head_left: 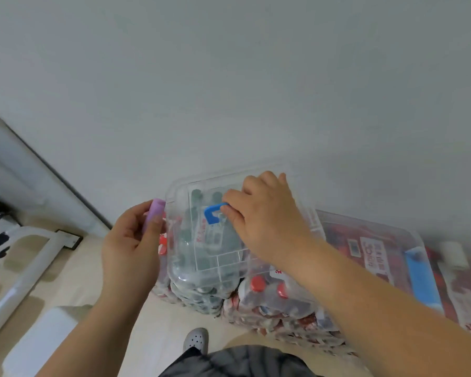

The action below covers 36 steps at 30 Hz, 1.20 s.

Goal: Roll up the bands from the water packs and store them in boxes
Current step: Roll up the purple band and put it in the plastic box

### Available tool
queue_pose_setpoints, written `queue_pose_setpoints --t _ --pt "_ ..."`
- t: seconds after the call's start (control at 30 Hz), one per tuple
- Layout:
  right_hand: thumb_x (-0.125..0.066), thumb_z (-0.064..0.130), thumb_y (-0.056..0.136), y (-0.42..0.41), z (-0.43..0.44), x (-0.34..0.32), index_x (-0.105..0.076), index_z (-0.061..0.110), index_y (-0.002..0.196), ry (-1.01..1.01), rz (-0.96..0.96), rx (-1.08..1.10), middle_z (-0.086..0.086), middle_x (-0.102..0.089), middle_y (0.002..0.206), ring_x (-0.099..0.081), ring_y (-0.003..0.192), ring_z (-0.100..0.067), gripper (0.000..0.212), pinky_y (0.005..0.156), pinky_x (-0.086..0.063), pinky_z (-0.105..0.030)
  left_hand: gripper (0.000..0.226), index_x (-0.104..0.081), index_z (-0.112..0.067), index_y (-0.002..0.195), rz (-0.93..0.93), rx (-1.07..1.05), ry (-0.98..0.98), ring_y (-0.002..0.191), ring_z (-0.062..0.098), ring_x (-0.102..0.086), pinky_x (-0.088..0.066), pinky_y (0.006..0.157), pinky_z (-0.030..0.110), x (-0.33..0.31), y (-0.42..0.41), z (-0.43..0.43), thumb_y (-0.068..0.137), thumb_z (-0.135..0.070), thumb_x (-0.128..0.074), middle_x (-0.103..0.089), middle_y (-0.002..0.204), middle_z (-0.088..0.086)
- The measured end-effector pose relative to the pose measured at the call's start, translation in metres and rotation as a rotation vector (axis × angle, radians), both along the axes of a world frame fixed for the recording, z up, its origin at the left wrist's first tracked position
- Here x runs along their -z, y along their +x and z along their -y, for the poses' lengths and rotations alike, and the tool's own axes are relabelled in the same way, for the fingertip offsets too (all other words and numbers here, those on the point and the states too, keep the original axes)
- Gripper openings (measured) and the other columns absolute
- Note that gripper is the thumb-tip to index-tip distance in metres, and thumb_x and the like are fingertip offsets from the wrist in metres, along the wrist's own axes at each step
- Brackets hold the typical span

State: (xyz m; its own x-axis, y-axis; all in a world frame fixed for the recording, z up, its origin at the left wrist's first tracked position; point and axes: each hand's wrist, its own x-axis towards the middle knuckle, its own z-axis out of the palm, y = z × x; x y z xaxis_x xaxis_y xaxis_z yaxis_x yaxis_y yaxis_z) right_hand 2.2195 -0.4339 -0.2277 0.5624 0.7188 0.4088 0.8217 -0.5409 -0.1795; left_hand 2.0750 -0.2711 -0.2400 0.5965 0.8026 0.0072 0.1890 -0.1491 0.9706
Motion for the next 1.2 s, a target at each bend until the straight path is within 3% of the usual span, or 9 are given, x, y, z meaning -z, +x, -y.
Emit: queue_pose_setpoints --t 0.13,0.23,0.4,0.5,0.7,0.87,1.0,1.07,1.2 --pt "-0.043 0.040 0.101 -0.011 -0.058 0.025 -0.066 0.023 0.098 -0.093 -0.074 0.019 0.008 -0.036 0.081 -0.031 0.081 -0.019 0.028 0.088 -0.047 -0.060 0.029 -0.070 -0.035 0.108 -0.058 0.027 0.031 0.084 0.003 -0.069 -0.053 0.073 0.027 0.011 -0.006 -0.056 0.092 -0.057 -0.058 -0.075 0.090 -0.012" --pt "-0.039 0.040 0.102 -0.010 -0.087 0.040 -0.065 0.025 0.104 -0.198 -0.143 0.033 0.009 -0.040 0.085 -0.033 0.085 -0.017 0.031 0.091 -0.044 -0.055 0.022 -0.069 -0.039 0.102 -0.140 0.130 0.008 0.076 0.003 -0.068 -0.052 0.063 0.021 0.029 -0.006 -0.091 0.093 -0.055 -0.058 -0.074 0.090 -0.012" --pt "-0.044 0.030 0.103 -0.011 -0.094 0.072 -0.064 0.029 0.121 -0.476 -0.345 0.106 0.002 -0.051 0.105 -0.046 0.103 -0.021 0.027 0.093 -0.042 -0.041 0.007 -0.069 -0.047 0.097 -0.369 0.438 -0.041 0.070 0.007 -0.066 -0.056 0.072 0.038 0.085 -0.002 -0.115 0.092 -0.047 -0.064 -0.072 0.079 -0.015" --pt "-0.044 0.029 0.104 -0.017 -0.084 0.087 -0.062 0.027 0.126 -0.510 -0.493 0.187 0.001 -0.052 0.120 -0.045 0.114 -0.021 0.029 0.099 -0.044 -0.040 0.008 -0.070 -0.046 0.098 -0.409 0.593 -0.135 0.086 0.015 -0.070 -0.057 0.086 0.047 0.103 -0.001 -0.116 0.092 -0.047 -0.065 -0.075 0.088 -0.010" --pt "-0.051 0.044 0.098 -0.022 -0.082 0.086 -0.049 0.031 0.141 -0.515 -0.609 0.265 0.003 -0.040 0.151 -0.032 0.141 -0.019 0.044 0.120 -0.025 -0.041 0.014 -0.071 -0.040 0.102 -0.391 0.610 -0.113 0.088 0.008 -0.069 -0.058 0.087 0.044 0.099 0.013 -0.127 0.092 -0.047 -0.064 -0.074 0.091 -0.016" --pt "-0.053 0.034 0.101 -0.031 -0.081 0.058 -0.051 0.030 0.141 -0.133 -0.831 0.335 0.010 -0.049 0.145 -0.042 0.135 -0.008 0.040 0.114 -0.033 -0.029 0.014 -0.072 -0.036 0.106 -0.247 0.682 -0.140 0.083 0.009 -0.070 -0.058 0.082 0.035 0.063 0.034 -0.117 0.094 -0.038 -0.064 -0.075 0.090 -0.011" --pt "-0.061 0.034 0.099 -0.040 -0.065 0.022 -0.068 0.032 0.121 0.301 -1.001 0.407 0.015 -0.072 0.108 -0.065 0.099 0.001 0.024 0.085 -0.051 -0.016 0.015 -0.073 -0.032 0.108 -0.123 0.820 -0.180 0.077 0.012 -0.070 -0.057 0.073 0.025 0.032 0.049 -0.085 0.095 -0.029 -0.066 -0.075 0.088 -0.005" --pt "-0.067 0.029 0.095 -0.043 -0.052 0.009 -0.075 0.029 0.108 0.442 -1.025 0.424 0.008 -0.076 0.093 -0.069 0.086 -0.011 0.015 0.075 -0.055 -0.022 0.017 -0.073 -0.030 0.109 -0.082 0.885 -0.223 0.079 0.016 -0.071 -0.059 0.075 0.027 0.019 0.055 -0.064 0.096 -0.023 -0.065 -0.075 0.089 -0.001" --pt "-0.074 0.020 0.091 -0.046 -0.015 -0.005 -0.079 0.018 0.098 0.636 -1.055 0.474 -0.003 -0.076 0.081 -0.066 0.071 -0.012 0.009 0.067 -0.057 -0.032 0.020 -0.073 -0.026 0.109 -0.048 0.983 -0.280 0.081 0.020 -0.072 -0.061 0.078 0.036 0.007 0.068 -0.023 0.093 -0.016 -0.067 -0.076 0.091 0.002"
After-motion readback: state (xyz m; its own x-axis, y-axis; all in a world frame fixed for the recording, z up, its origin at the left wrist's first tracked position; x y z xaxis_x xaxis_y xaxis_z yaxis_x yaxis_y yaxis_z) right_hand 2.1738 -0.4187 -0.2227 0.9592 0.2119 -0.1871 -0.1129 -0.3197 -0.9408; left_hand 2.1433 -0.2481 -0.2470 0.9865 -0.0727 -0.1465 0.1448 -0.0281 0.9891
